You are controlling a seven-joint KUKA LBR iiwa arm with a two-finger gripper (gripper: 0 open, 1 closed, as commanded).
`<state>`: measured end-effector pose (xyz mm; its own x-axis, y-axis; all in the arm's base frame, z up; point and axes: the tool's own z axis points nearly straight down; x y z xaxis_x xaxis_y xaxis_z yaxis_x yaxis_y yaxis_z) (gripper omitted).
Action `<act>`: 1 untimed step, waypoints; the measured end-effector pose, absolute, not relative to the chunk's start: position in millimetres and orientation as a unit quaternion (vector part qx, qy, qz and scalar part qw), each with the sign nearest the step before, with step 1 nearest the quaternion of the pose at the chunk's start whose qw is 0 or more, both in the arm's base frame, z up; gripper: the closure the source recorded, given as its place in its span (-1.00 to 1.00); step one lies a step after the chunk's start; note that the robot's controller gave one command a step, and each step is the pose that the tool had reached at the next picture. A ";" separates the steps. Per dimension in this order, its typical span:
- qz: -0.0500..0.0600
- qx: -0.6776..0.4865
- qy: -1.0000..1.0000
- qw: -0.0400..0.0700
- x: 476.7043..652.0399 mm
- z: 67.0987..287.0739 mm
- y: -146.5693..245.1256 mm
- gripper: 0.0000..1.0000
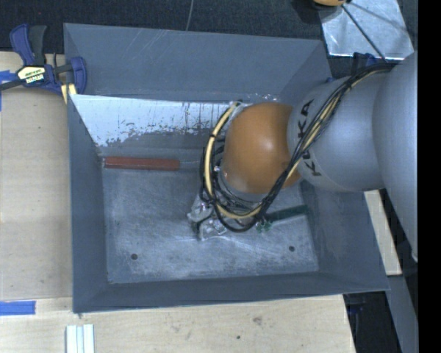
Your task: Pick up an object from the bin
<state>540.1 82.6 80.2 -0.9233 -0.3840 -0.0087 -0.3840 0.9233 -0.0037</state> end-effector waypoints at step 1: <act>0.000 -0.227 0.974 0.002 523.8 223.8 91.8 1.00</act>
Offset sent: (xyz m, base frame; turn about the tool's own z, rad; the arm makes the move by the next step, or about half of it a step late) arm 0.0000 0.0000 0.0000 0.0000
